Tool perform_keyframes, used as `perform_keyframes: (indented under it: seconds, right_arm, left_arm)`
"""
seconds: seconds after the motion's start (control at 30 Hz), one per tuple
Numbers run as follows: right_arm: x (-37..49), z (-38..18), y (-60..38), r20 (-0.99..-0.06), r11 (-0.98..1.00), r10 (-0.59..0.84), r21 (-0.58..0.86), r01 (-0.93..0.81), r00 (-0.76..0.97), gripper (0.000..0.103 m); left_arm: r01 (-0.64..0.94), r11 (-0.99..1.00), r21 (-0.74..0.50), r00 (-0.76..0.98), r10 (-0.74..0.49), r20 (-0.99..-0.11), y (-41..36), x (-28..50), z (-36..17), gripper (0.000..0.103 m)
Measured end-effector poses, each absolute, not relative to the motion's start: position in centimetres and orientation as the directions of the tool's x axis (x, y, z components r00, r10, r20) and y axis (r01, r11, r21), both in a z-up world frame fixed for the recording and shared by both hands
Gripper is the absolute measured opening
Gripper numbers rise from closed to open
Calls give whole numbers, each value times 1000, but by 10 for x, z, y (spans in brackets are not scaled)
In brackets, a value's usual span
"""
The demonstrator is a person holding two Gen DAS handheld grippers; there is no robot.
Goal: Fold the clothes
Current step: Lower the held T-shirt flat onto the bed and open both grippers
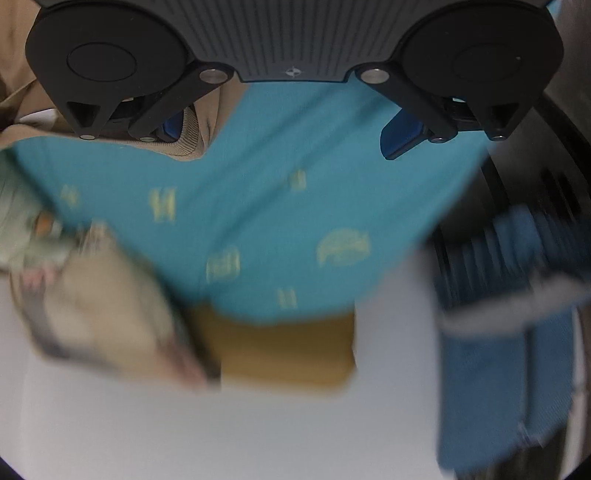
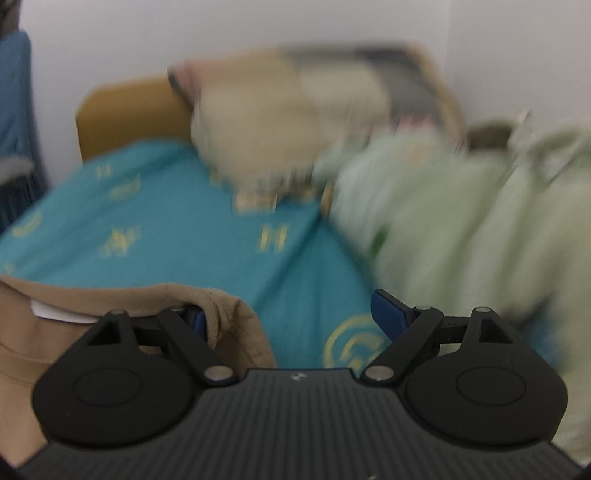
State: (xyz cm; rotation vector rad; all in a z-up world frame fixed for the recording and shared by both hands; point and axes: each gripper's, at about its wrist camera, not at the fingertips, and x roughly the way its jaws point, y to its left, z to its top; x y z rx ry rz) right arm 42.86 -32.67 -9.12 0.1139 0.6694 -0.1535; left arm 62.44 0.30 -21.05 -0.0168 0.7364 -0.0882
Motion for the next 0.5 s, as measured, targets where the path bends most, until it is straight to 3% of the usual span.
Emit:
perform_keyframes:
  seconds: [0.17,0.3,0.5]
  right_arm:
    - [506,-172,-337,-741,984,-29,97,150,671,86]
    - [496,-150,-341,-764,976,64,183,120,643,86]
    - [417,-91,-323,-695,981,68,179,81,716,86]
  left_arm:
    - [146,989,-14,588,-98,-803,4,621,-214,102]
    - [223,973,-66,546,-180,-819,6,609,-186,102]
    - [210,971,-114,645,-225,-730,17,515,-121,102]
